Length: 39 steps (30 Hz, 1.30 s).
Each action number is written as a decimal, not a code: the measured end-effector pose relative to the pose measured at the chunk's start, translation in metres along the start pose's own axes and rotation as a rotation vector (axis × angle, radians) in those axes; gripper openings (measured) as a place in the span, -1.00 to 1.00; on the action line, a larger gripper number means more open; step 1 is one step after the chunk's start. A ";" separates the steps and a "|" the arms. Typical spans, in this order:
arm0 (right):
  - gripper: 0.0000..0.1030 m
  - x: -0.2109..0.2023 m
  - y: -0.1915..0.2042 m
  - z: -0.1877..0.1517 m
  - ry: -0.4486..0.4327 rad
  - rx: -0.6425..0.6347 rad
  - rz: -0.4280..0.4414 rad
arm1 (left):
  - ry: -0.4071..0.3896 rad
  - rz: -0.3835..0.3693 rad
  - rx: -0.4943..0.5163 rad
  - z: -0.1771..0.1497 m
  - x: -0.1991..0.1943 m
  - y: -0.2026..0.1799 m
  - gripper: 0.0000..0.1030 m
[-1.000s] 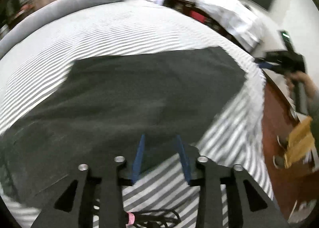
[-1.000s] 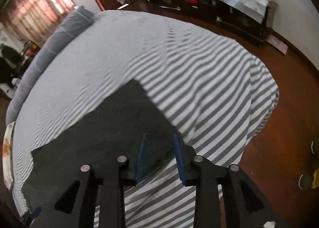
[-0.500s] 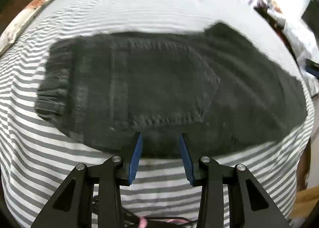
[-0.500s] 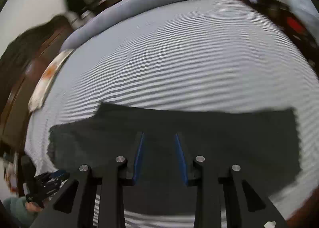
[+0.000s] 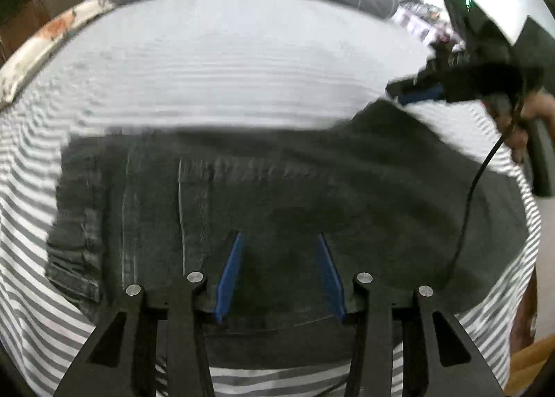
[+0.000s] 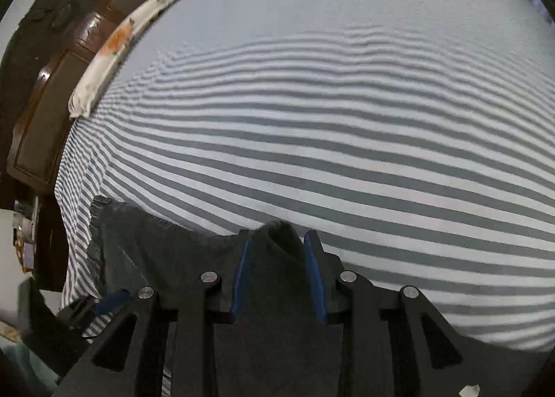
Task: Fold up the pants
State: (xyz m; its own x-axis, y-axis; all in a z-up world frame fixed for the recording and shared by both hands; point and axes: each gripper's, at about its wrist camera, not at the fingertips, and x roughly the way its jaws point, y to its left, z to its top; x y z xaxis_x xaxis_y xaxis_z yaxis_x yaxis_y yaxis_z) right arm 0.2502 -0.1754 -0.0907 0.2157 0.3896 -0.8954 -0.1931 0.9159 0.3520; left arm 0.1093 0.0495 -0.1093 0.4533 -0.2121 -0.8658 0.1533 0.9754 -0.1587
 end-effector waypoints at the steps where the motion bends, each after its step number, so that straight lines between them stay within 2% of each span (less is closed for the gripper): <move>1: -0.42 0.005 0.001 -0.001 0.010 0.000 0.011 | 0.016 0.012 0.003 -0.003 0.005 0.002 -0.11; 6: -0.42 0.016 0.014 -0.023 0.079 -0.058 0.056 | 0.007 0.027 0.097 -0.016 0.003 0.004 -0.11; 10: -0.42 0.018 0.019 -0.041 0.119 -0.110 0.082 | 0.013 0.024 0.089 -0.021 0.003 0.008 -0.11; 13: -0.41 0.021 0.017 -0.042 0.107 -0.116 0.092 | 0.011 0.026 0.085 -0.019 0.005 0.010 -0.11; 16: -0.41 0.019 0.008 -0.029 0.046 -0.037 0.134 | 0.006 0.036 0.098 -0.020 0.005 0.009 -0.11; 17: -0.47 0.018 0.006 -0.023 0.024 -0.016 0.151 | 0.006 0.037 0.096 -0.019 0.005 0.010 -0.11; 18: -0.82 0.017 0.006 -0.020 0.009 -0.010 0.152 | 0.005 0.035 0.095 -0.021 0.003 0.009 -0.11; 23: -0.88 0.012 0.018 -0.009 -0.059 -0.112 0.062 | -0.003 0.021 0.089 -0.030 -0.004 0.010 -0.11; 28: -0.90 0.035 0.003 -0.004 -0.048 -0.094 0.000 | -0.004 0.055 0.117 -0.038 -0.007 0.004 -0.11; 31: -0.90 0.036 -0.002 -0.001 -0.043 -0.061 0.013 | -0.012 0.076 0.140 -0.042 -0.008 0.003 -0.11; 32: -0.86 0.033 -0.002 -0.001 -0.039 -0.051 0.016 | -0.015 0.084 0.152 -0.043 -0.007 0.002 -0.11; 34: -0.53 0.020 -0.002 -0.005 -0.055 -0.028 0.003 | -0.018 0.100 0.169 -0.045 -0.008 -0.002 -0.11; 35: -0.30 0.011 0.000 -0.009 -0.079 -0.026 -0.021 | -0.018 0.105 0.173 -0.046 -0.009 -0.004 -0.11; 36: -0.17 -0.005 0.001 -0.017 -0.121 -0.030 -0.044 | -0.019 0.108 0.175 -0.045 -0.010 -0.007 -0.11; 39: -0.16 -0.036 0.001 -0.048 -0.183 -0.028 -0.055 | -0.061 0.085 0.153 -0.040 -0.023 -0.013 -0.11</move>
State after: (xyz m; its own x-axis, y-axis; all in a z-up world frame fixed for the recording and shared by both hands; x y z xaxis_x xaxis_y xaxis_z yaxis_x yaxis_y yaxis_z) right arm 0.1961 -0.1933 -0.0708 0.3969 0.3529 -0.8473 -0.2021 0.9341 0.2944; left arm 0.0618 0.0438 -0.1060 0.5220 -0.1374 -0.8418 0.2423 0.9702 -0.0082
